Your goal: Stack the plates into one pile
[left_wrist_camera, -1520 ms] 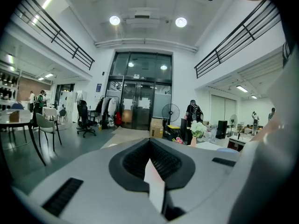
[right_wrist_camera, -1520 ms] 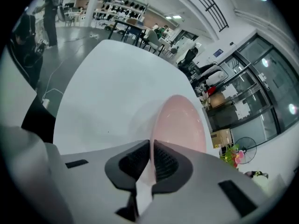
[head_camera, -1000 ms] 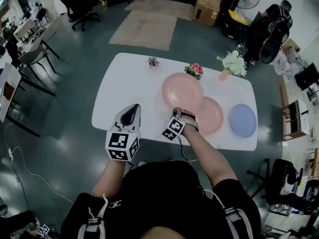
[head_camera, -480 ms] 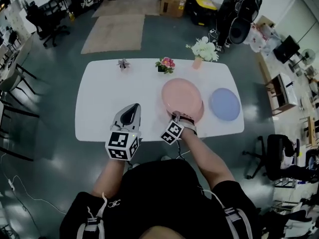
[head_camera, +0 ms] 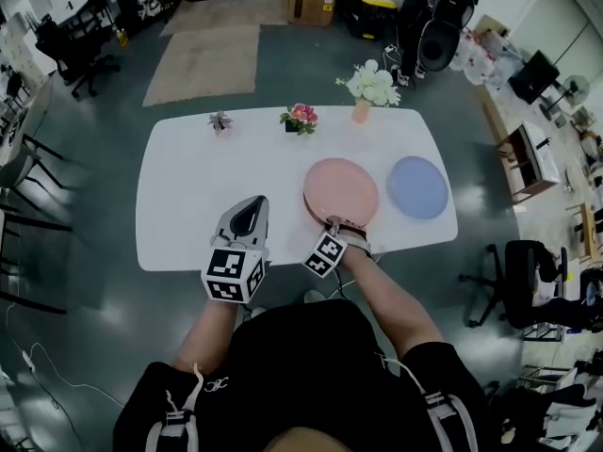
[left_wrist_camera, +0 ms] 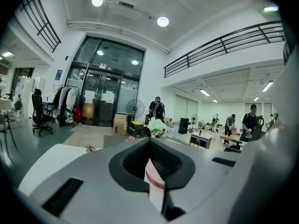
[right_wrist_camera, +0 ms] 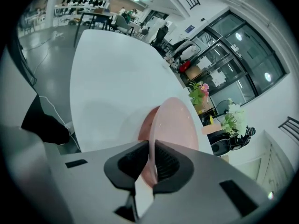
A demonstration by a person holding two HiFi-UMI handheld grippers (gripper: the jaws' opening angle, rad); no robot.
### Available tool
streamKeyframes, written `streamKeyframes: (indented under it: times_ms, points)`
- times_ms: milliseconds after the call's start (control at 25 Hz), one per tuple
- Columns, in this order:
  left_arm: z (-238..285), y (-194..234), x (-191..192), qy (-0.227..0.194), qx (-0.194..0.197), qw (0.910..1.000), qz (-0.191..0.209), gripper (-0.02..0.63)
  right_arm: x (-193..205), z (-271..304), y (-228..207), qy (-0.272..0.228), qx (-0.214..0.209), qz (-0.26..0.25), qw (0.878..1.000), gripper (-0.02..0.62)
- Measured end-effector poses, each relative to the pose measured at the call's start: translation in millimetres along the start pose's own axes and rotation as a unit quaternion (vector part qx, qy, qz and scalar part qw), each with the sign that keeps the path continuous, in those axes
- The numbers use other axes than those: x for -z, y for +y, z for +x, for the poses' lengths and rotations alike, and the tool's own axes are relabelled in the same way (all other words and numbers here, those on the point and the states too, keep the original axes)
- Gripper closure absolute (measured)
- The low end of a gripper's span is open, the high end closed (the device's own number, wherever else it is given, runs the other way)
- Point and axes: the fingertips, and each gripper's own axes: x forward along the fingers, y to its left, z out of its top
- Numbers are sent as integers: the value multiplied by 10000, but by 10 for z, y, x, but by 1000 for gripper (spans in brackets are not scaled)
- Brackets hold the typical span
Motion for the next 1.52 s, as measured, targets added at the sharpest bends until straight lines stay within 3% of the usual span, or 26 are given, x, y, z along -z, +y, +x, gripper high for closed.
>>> streamKeyframes:
  times_ms: [240, 360, 440, 520, 600, 720, 880, 960, 1040, 1160, 1520]
  points:
    - [-21, 45, 44, 55, -120, 9999, -16, 594, 16, 103, 104, -130, -265, 420, 9987, 545]
    - [-49, 64, 57, 74, -166, 9998, -27, 594, 31, 98, 131, -212, -700, 1144, 9907, 470]
    - [-61, 78, 64, 84, -185, 9998, -39, 594, -16, 25, 80, -472, -950, 1856, 9769, 444]
    - [-62, 81, 57, 78, -197, 9998, -51, 594, -107, -109, -85, -946, -984, 2678, 9538, 442]
    - [-43, 77, 42, 54, -196, 9998, -54, 594, -201, -294, -347, -1515, -813, 3444, 9230, 450]
    - [-11, 49, 19, 8, -185, 9998, -49, 594, -325, -725, -863, -2464, -158, 4221, 8723, 506]
    - [3, -22, -53, -71, -177, 9998, -25, 594, -374, -1548, -1584, -3691, 1263, 4599, 7977, 557]
    - [-6, -58, -113, -131, -169, 9998, -1, 592, -438, -1967, -1779, -4219, 1550, 4627, 7642, 580]
    - [-33, -83, -177, -194, -162, 9997, 27, 594, -531, -2278, -1839, -4612, 1537, 4573, 7447, 580]
    - [-91, -85, -229, -254, -164, 9995, 52, 594, -653, -2530, -1806, -4881, 1540, 4367, 7398, 580]
    - [-384, 100, -147, -256, -35, 9996, -127, 594, -955, -2699, -1493, -4825, 1486, 4207, 7537, 580]
